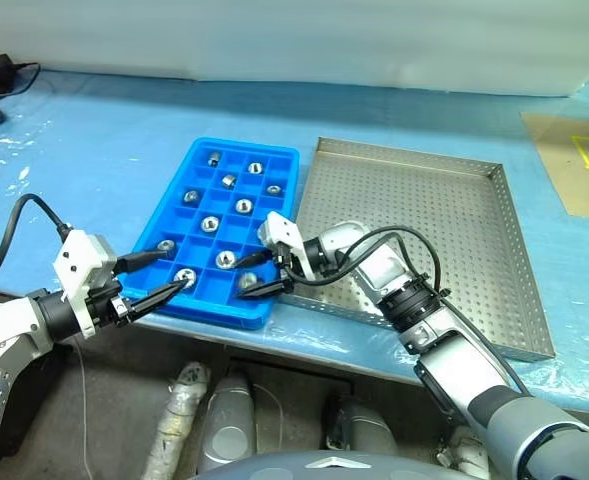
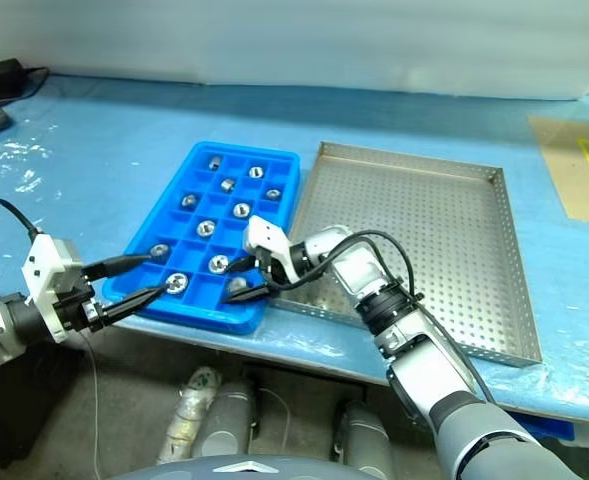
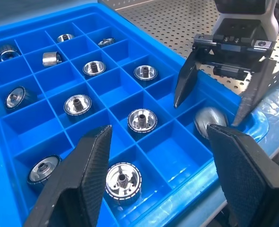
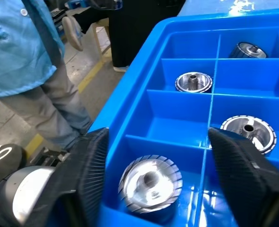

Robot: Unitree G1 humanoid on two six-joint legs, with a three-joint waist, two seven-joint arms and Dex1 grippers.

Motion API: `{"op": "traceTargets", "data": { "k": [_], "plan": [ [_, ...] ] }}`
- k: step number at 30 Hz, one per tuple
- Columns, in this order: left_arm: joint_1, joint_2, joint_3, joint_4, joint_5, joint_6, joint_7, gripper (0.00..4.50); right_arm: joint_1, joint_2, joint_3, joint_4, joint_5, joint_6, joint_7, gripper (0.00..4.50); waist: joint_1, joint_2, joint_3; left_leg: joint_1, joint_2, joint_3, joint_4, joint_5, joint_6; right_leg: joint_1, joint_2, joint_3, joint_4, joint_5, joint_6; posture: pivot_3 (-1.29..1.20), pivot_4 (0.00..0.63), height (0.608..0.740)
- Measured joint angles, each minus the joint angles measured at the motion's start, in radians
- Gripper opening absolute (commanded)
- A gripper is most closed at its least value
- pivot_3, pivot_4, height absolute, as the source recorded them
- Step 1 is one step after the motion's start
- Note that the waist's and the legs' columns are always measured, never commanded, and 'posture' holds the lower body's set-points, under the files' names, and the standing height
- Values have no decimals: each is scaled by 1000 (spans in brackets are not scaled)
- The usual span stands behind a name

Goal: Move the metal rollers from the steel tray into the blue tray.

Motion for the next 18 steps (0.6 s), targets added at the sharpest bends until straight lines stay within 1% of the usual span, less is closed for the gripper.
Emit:
{"op": "traceTargets", "data": {
  "k": [1, 4, 8, 12, 14, 17, 18],
  "plan": [
    [-9, 1, -1, 3, -2, 0, 0, 3390, 3, -2, -1, -7, 1, 6, 1, 4457, 1, 0, 0, 0, 0, 0, 0, 0, 0, 0, 0, 0, 0, 0, 0, 369, 150, 740],
    [-52, 5, -16, 17, -2, -1, -3, 3390, 5, -7, -3, -15, -2, 10, -8, 4457, 0, 0, 0, 1, 0, 0, 0, 1, -1, 0, 0, 0, 1, 0, 0, 327, 150, 740],
    [-135, 7, -75, 70, 3, -5, -19, 3390, 5, -30, -59, -23, -4, 11, -64, 4457, -2, 0, 0, 1, -1, 1, 1, 1, -2, 1, 0, 1, 2, 0, 0, 282, 150, 740],
    [-201, 7, -127, 118, 17, -18, -35, 3390, 0, -86, -162, -97, 25, 48, -106, 4457, -5, 0, 0, 0, -2, 2, 1, 4, -7, -1, 1, 1, 3, 0, 0, 237, 150, 740],
    [-263, 1, -166, 162, 36, -35, -39, 3390, 5, -127, -219, -152, 45, 75, -137, 4457, -4, 0, 0, 0, -3, 3, 1, 5, -8, -1, 1, 1, 4, 0, 0, 209, 150, 740],
    [-344, -30, -234, 238, 78, -75, -43, 3390, 31, -182, -303, -208, 55, 98, -205, 4457, -12, -1, -1, 1, -5, 3, 1, 5, -8, 0, 1, 2, 5, 1, 1, 163, 150, 740],
    [-378, -56, -266, 269, 97, -94, -43, 3390, 50, -199, -332, -211, 53, 103, -243, 4457, -13, 0, -1, 1, -6, 3, 2, 5, -8, 0, 1, 2, 5, 1, 1, 154, 150, 740]
  ]
}}
